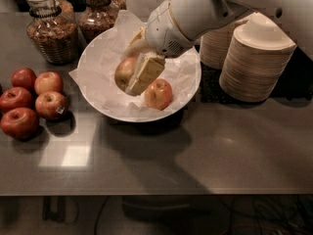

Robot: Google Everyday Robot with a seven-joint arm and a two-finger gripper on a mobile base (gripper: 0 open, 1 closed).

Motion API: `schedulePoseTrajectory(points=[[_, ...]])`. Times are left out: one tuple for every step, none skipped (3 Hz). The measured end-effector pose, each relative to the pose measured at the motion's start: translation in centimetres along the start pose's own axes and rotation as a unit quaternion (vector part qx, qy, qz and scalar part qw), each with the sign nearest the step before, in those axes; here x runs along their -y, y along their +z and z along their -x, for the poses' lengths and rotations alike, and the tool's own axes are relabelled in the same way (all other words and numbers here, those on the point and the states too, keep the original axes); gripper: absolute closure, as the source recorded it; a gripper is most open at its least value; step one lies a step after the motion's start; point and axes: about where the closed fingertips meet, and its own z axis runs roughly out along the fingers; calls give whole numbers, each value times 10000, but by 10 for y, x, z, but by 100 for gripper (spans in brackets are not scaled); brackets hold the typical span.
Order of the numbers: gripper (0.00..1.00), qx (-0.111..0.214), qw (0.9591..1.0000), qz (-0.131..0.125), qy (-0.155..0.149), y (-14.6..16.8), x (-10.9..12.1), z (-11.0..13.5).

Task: Pick apple from white bowl

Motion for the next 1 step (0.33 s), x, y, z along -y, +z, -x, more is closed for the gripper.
schedulePoseTrajectory(points=[[100,0,10000,0,0,0,0,0]])
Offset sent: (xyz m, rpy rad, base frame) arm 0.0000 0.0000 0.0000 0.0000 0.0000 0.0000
